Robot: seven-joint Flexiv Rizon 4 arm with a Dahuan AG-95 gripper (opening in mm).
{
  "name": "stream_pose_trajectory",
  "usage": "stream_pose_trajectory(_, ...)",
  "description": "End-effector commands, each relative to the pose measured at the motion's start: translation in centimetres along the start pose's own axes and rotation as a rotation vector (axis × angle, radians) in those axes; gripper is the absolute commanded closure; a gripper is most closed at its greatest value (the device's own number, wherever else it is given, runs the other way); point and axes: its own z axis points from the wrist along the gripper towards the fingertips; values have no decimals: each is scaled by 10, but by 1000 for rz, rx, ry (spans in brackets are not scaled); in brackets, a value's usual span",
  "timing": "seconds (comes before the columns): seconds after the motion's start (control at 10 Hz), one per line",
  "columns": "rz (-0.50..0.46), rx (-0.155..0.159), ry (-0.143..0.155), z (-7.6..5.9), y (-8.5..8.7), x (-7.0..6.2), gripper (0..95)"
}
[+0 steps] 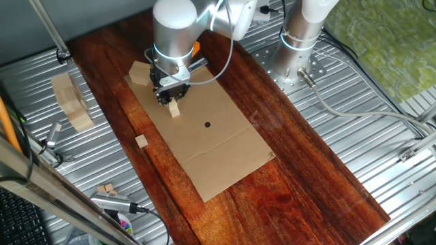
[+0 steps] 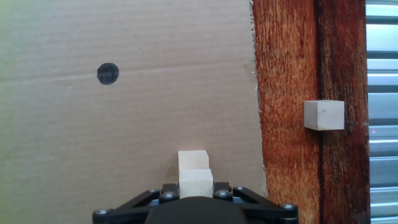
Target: Stack the blocks into a pyramid shape
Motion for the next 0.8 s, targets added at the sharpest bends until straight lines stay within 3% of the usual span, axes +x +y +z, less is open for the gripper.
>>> stream_pose_trajectory(0.1, -6, 0, -2, 1, 0, 0, 760)
stream_pose_trajectory(0.2, -9, 0, -1, 1, 0, 0, 570)
stream_pose_trajectory(0.5, -29, 1, -8, 6, -2, 2, 570)
stream_pose_trajectory(0.6, -30, 2, -13, 8, -2, 2, 380)
stream_pose_trajectory(0.8, -33, 1, -16, 8, -2, 2, 380)
